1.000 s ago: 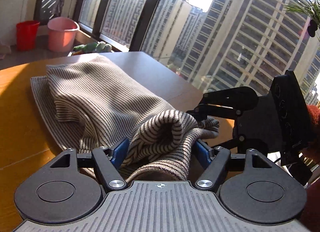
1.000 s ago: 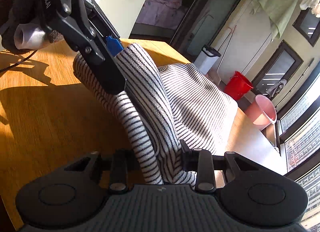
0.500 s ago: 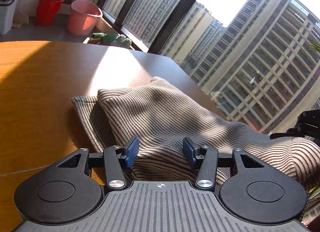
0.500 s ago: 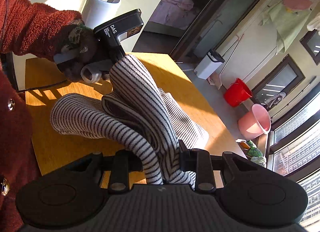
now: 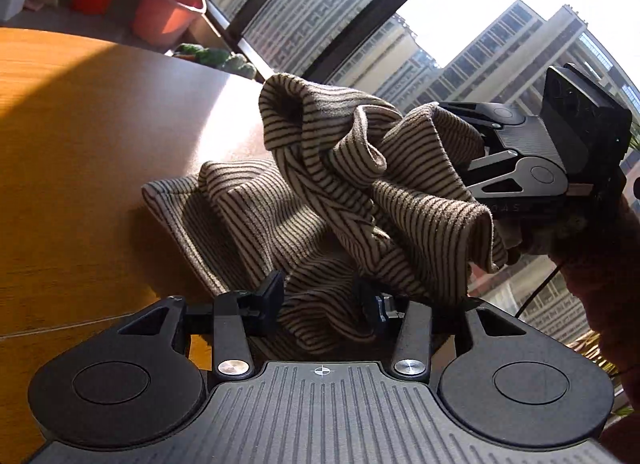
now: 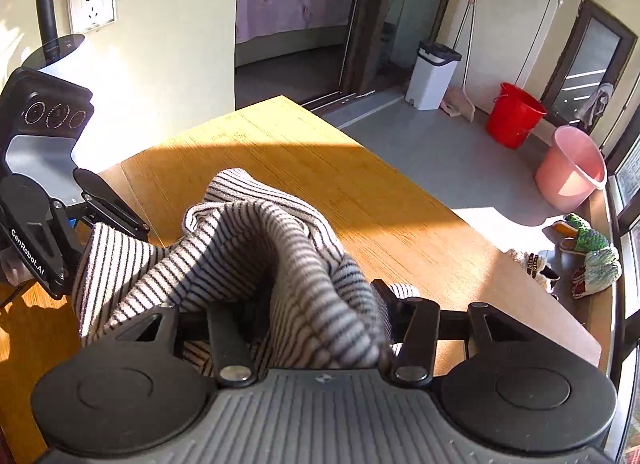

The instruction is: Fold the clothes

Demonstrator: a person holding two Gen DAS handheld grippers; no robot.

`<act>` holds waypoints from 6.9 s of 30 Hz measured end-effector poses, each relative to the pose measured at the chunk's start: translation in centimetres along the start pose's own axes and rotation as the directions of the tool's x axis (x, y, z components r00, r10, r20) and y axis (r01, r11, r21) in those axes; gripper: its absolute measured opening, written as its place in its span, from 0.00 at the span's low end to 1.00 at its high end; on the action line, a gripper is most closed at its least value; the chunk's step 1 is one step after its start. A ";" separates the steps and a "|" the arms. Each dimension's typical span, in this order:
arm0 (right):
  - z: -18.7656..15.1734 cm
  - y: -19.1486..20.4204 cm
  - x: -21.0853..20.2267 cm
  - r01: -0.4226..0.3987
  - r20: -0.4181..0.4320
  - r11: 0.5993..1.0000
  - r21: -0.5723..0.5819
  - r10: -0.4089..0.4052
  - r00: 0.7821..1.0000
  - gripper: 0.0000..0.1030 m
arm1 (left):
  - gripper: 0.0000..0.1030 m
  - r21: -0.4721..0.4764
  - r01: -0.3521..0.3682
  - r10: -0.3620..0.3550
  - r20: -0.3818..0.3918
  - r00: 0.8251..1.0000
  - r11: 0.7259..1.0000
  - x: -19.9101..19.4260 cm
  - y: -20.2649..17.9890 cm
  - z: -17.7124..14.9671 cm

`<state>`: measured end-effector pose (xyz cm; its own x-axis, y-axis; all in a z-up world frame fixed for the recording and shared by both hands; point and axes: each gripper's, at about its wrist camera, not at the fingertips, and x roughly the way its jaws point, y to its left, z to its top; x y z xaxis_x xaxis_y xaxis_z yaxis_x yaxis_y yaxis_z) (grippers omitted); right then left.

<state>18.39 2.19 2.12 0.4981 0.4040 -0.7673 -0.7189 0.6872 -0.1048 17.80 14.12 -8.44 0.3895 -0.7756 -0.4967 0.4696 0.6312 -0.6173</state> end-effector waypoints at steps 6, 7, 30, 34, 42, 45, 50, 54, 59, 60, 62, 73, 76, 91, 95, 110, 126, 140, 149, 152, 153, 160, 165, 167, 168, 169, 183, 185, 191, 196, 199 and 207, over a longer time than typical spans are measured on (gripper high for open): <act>-1.5 -2.8 1.5 -0.080 0.035 0.979 0.186 0.075 0.997 0.63 | 0.65 0.158 -0.159 0.143 0.107 0.984 0.974 -4.2 -2.3 -0.3; -1.9 -3.3 1.2 -0.083 0.050 0.973 0.217 0.073 0.996 0.70 | 0.74 0.172 -0.170 0.148 0.133 0.980 0.970 -5.1 -2.9 -0.4; -7.7 -6.7 -1.1 0.138 0.125 0.860 0.492 -0.227 0.966 0.96 | 0.94 0.133 -0.692 0.636 0.301 0.711 0.710 -1.7 -4.4 2.6; -7.9 -6.1 -0.8 0.163 0.113 0.853 0.495 -0.249 0.962 0.99 | 0.94 0.080 -0.580 0.515 0.374 0.772 0.811 -4.8 -5.5 3.3; -8.2 -5.0 -0.5 0.217 0.089 0.833 0.510 -0.301 0.949 1.00 | 0.97 0.459 -0.284 0.143 0.318 0.937 0.842 -1.6 -12.5 4.4; -9.1 -4.2 -2.7 0.181 0.120 0.815 0.551 -0.292 0.949 1.00 | 0.97 0.493 -0.363 0.279 0.238 0.930 0.790 3.3 -11.5 4.5; -12.6 -1.8 -6.4 -0.068 0.249 0.784 0.617 -0.112 0.962 0.99 | 0.97 0.387 -0.421 0.395 0.150 0.906 0.820 6.0 -6.0 4.9; -14.9 -1.4 -5.3 -0.305 0.329 0.648 0.698 0.089 0.940 0.71 | 0.96 0.271 -0.374 0.356 0.115 0.927 0.887 5.2 -3.8 4.6; -15.0 -2.8 -2.3 -0.302 0.293 0.563 0.769 0.110 0.950 0.67 | 0.95 0.212 -0.350 0.339 0.085 0.937 0.913 4.0 -3.2 3.9; -14.9 -3.2 -1.8 -0.291 0.282 0.556 0.779 0.104 0.954 0.67 | 0.93 0.201 -0.343 0.334 0.078 0.939 0.918 3.8 -3.2 3.7; -14.5 -3.8 -1.1 -0.289 0.283 0.549 0.784 0.098 0.954 0.67 | 0.91 0.179 -0.332 0.325 0.067 0.943 0.926 3.3 -3.2 3.3; -10.2 -6.4 0.8 -0.101 0.215 0.679 0.727 -0.086 0.973 0.69 | 0.92 0.114 -0.240 0.241 0.001 0.970 0.964 2.2 -5.0 1.3; -8.4 -6.7 0.9 0.010 0.188 0.762 0.647 -0.172 0.967 0.69 | 0.91 0.148 -0.124 0.135 -0.065 0.989 0.981 2.9 -6.5 -0.5; -5.7 5.8 0.4 0.144 0.228 0.959 0.244 -0.201 0.953 0.92 | 0.89 0.053 -0.136 0.118 0.259 0.959 0.989 -5.6 -6.2 3.5; -5.2 10.5 4.3 0.326 0.193 0.945 0.032 -0.326 0.925 1.00 | 0.65 0.088 -0.257 0.229 0.244 0.942 0.962 -2.2 -6.5 6.5; -6.1 7.0 2.0 0.130 0.283 0.960 0.248 -0.200 0.938 1.00 | 0.79 0.017 -0.426 0.418 0.161 0.894 0.905 2.5 -0.7 8.0; -8.5 9.1 -1.9 0.196 0.388 0.936 0.292 -0.303 0.870 0.45 | 0.75 -0.064 -0.267 0.275 0.178 0.945 0.961 -4.4 -1.7 3.4; -10.2 2.0 -6.3 -0.124 0.505 0.824 0.553 -0.213 0.836 0.10 | 0.55 0.004 -0.137 0.137 0.018 0.990 0.991 1.0 -3.6 0.9; -12.0 1.4 -2.1 -0.217 0.433 0.776 0.592 -0.079 0.898 0.10 | 0.58 0.044 -0.106 0.106 0.007 0.994 0.993 2.6 -4.8 -0.6; -13.1 1.2 -1.2 -0.240 0.427 0.757 0.608 -0.057 0.902 0.10 | 0.60 0.069 -0.135 0.137 -0.015 0.990 0.988 1.5 -4.5 -1.5; -13.3 1.3 -1.2 -0.239 0.427 0.761 0.604 -0.056 0.903 0.10 | 0.63 0.069 -0.146 0.148 -0.013 0.989 0.987 0.8 -4.3 -1.7; -13.5 2.5 -1.0 -0.189 0.414 0.808 0.558 -0.074 0.907 0.10 | 0.66 0.008 -0.184 0.183 0.094 0.979 0.983 -4.9 -3.8 -1.0; -12.6 4.8 -1.0 -0.065 0.381 0.873 0.484 -0.143 0.914 0.11 | 0.69 0.029 -0.148 0.138 0.209 0.968 0.989 -6.2 -6.0 2.7; -12.2 5.7 -0.9 -0.010 0.366 0.893 0.450 -0.173 0.914 0.11 | 0.68 0.046 -0.123 0.110 0.231 0.967 0.991 -5.1 -6.9 4.4; -12.1 6.1 -0.9 0.011 0.359 0.901 0.434 -0.185 0.915 0.11 | 0.68 0.038 -0.122 0.110 0.229 0.967 0.992 -4.5 -6.6 4.8; -12.0 6.4 -0.9 0.033 0.353 0.909 0.416 -0.194 0.915 0.11 | 0.68 0.024 -0.125 0.116 0.222 0.968 0.992 -3.8 -6.2 5.0; -10.4 5.6 -6.8 -0.084 0.510 0.957 0.279 -0.073 0.857 0.50 | 0.51 -0.120 -0.147 0.164 0.148 0.975 0.982 2.4 -0.9 6.9; -9.8 4.3 -7.1 -0.108 0.542 0.938 0.329 -0.095 0.835 0.50 | 0.51 -0.108 -0.158 0.173 0.148 0.974 0.982 2.5 -1.0 6.9; -9.9 4.9 -0.3 -0.110 0.361 0.900 0.421 -0.055 0.931 0.48 | 0.51 -0.083 -0.177 0.188 0.153 0.970 0.981 2.7 -1.2 6.9; -9.2 6.0 -0.6 -0.057 0.341 0.920 0.387 -0.086 0.936 0.50 | 0.51 -0.088 -0.177 0.189 0.153 0.970 0.980 2.7 -1.0 7.0; -8.6 5.9 -2.4 -0.076 0.357 0.936 0.344 -0.055 0.933 0.53 | 0.51 -0.065 -0.195 0.203 0.153 0.967 0.979 3.1 -1.4 7.0; -7.7 2.1 -2.4 0.036 0.310 0.899 0.436 -0.187 0.932 0.80 | 0.51 -0.051 -0.190 0.196 0.166 0.966 0.980 3.0 -1.4 6.7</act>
<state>11.94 -1.97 -1.14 0.7494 0.4351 -0.4991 -0.4172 0.8956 0.1544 23.65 10.99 -4.99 0.6004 -0.6243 -0.4997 0.3458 0.7661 -0.5417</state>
